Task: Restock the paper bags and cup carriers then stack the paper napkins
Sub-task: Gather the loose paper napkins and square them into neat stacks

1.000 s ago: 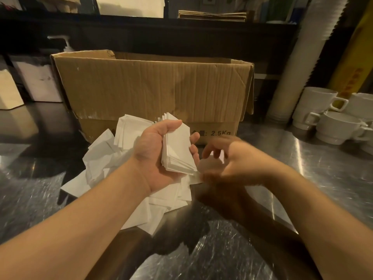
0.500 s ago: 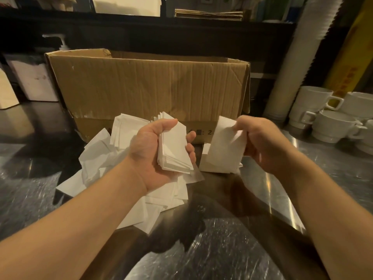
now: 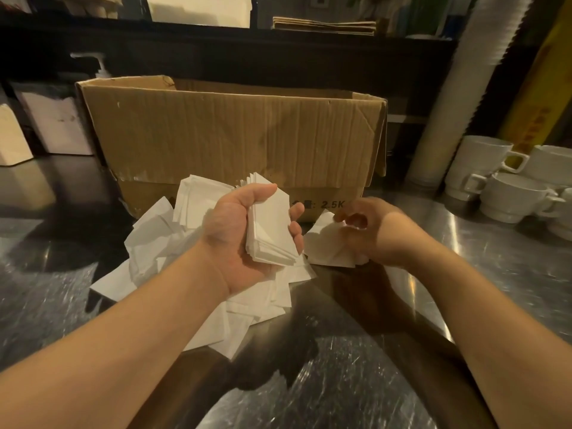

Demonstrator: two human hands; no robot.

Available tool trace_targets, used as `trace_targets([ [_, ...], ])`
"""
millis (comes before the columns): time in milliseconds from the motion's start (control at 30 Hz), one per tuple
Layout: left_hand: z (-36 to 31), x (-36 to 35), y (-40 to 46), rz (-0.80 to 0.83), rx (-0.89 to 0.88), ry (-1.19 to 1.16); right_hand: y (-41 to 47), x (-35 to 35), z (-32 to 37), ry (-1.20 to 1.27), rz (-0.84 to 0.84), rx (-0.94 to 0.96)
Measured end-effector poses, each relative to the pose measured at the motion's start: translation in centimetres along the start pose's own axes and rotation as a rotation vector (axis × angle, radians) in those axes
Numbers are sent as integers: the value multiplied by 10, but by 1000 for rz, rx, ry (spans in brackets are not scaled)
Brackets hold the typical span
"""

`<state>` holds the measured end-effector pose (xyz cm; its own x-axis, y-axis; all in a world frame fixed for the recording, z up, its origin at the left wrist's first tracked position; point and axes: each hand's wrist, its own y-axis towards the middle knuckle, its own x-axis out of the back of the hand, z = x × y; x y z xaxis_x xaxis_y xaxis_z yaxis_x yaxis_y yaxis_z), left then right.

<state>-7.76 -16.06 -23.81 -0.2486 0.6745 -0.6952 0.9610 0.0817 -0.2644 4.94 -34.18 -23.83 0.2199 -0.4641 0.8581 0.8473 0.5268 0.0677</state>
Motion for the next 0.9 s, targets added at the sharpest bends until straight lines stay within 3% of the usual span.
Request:
trace_targets([
  [133, -1, 1, 1, 7, 4, -12, -17, 12, 8, -301, 417, 105],
  [200, -1, 1, 1, 9, 6, -9, -20, 16, 10, -346, 471, 100],
  [533, 0, -1, 1, -4, -2, 3, -6, -2, 11, -370, 193, 135],
  [833, 0, 0, 2, 1, -2, -10, 1, -9, 0, -21, 51, 5],
  [900, 0, 0, 1, -3, -3, -8, 1, -10, -3, 76, -42, -16],
])
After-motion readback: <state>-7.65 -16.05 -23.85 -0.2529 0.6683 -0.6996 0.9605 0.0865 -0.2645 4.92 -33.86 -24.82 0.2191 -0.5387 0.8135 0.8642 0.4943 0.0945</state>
